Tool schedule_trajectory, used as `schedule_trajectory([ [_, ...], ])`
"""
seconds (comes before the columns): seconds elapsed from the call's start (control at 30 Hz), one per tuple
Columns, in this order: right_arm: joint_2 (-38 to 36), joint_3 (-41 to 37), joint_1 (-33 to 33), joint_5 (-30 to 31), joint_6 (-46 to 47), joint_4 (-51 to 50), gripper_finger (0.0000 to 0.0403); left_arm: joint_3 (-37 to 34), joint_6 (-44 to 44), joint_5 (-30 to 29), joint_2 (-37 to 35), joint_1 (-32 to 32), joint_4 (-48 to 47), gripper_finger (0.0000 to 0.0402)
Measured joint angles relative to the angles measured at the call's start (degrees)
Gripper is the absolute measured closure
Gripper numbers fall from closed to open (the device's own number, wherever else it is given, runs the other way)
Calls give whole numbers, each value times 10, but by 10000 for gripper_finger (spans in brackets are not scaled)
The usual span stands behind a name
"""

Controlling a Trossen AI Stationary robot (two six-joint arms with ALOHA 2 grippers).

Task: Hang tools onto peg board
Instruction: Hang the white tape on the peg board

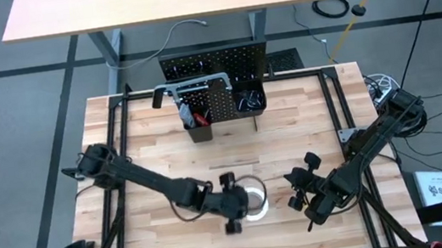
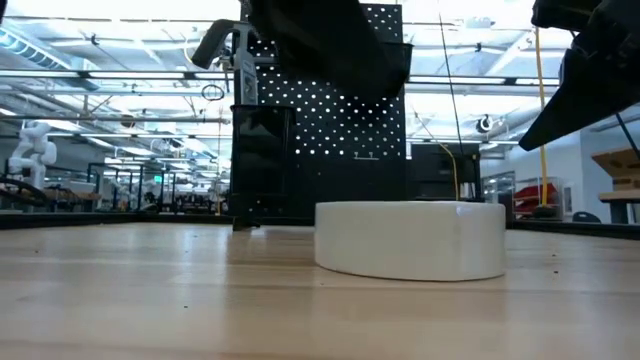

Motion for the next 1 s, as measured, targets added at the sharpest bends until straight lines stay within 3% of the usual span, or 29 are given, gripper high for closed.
schedule_trajectory([
  [0.1,0,0,0,-1,-2,0,403,0,-79,-23,0,17,-6,201],
  [0.27,0,0,0,-1,-11,0,403,0,-219,2,3,51,-47,168],
  [0.47,0,0,0,-2,-11,6,403,0,-222,13,37,69,-87,162],
  [1.0,0,0,0,-3,-17,8,403,0,-205,56,77,73,-40,162],
])
